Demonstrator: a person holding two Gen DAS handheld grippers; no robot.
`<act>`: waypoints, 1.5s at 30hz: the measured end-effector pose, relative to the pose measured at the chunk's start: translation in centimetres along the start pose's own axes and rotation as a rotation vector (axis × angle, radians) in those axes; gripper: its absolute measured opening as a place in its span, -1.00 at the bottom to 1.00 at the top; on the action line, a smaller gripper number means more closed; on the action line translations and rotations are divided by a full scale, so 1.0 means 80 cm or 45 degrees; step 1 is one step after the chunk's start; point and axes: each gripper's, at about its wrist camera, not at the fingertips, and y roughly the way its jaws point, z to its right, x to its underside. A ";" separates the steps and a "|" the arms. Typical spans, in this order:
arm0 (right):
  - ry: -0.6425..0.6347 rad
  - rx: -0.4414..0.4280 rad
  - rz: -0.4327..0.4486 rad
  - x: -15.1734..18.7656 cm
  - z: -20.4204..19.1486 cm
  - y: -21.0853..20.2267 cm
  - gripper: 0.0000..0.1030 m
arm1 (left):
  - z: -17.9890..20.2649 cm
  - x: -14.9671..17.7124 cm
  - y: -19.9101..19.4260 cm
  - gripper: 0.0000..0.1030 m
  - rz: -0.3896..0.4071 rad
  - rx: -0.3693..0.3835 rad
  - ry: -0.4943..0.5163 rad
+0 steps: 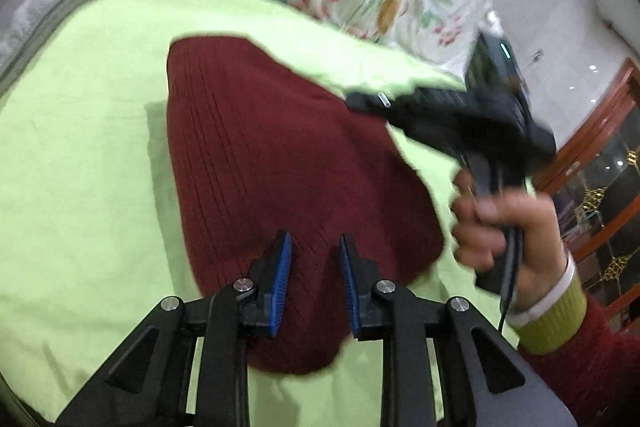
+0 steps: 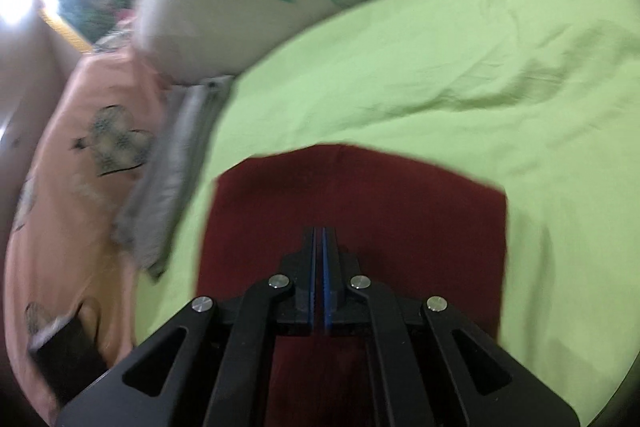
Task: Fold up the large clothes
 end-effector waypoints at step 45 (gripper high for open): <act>-0.107 0.244 -0.033 0.151 -0.011 -0.080 -0.21 | 0.004 0.046 -0.026 -0.37 -0.023 -0.214 -0.014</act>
